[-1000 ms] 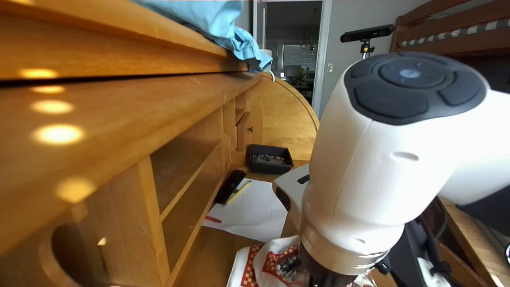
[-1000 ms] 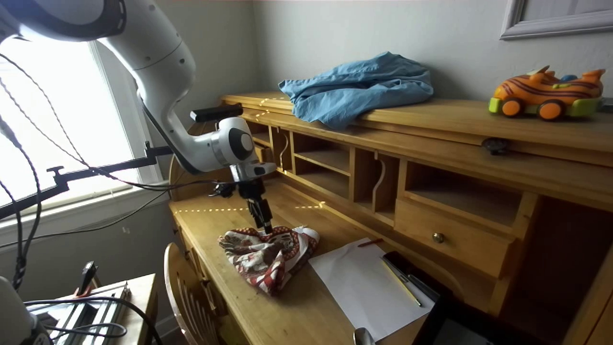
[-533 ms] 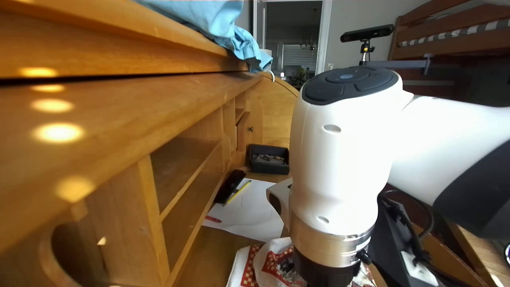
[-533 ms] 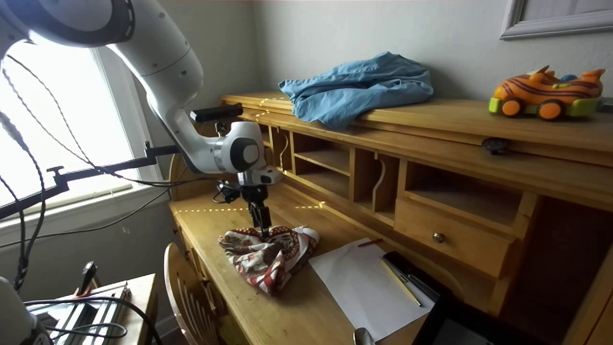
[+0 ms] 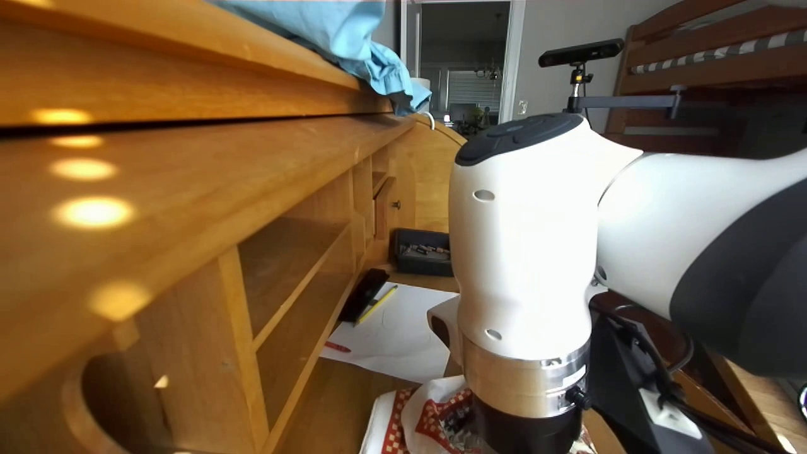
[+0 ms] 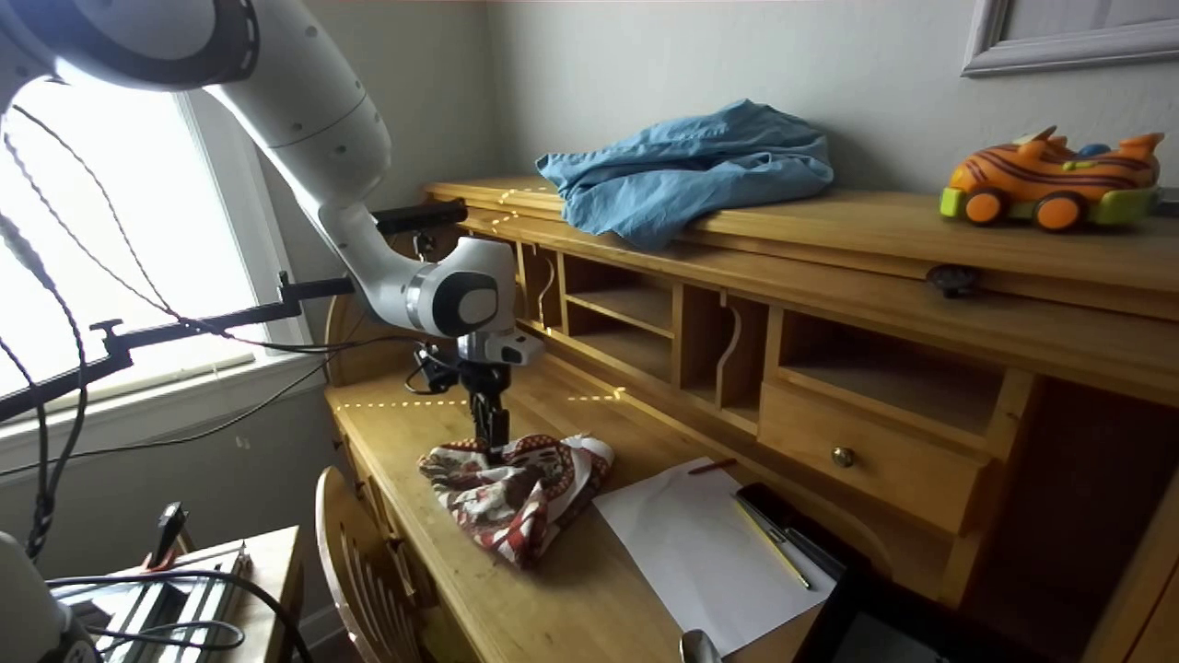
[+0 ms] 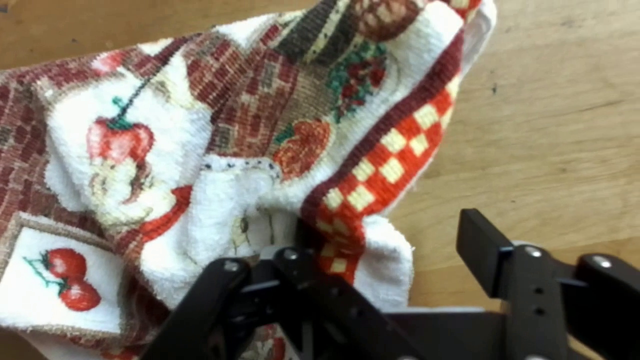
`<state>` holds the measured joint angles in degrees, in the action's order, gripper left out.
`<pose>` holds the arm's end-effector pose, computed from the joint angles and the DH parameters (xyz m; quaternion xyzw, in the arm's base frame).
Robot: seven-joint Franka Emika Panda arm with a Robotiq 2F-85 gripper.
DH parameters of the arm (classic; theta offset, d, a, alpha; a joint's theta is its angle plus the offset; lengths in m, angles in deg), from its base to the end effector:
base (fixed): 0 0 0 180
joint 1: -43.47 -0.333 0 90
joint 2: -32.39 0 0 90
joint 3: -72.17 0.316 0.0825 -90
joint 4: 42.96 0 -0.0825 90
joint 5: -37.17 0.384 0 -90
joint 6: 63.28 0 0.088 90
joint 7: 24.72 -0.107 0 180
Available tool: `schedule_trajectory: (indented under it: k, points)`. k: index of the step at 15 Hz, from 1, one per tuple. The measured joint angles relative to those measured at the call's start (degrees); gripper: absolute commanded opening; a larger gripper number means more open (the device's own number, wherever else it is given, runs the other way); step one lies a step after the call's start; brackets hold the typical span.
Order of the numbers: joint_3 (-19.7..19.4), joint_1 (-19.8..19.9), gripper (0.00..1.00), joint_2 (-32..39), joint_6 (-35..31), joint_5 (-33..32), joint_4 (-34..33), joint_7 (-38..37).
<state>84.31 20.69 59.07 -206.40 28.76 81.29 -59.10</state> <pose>0.4474 0.3175 0.1705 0.9965 0.0580 -0.0540 0.0281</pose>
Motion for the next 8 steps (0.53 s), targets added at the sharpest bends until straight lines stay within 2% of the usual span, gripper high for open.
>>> schedule_trajectory:
  k: [6, 8]
  points:
    - [-1.2, -0.2, 0.01, -0.9, 2.7, 0.6, -0.1, 0.0]
    - [-1.3, -0.3, 0.00, -1.0, 3.0, 0.6, -0.3, 0.0]
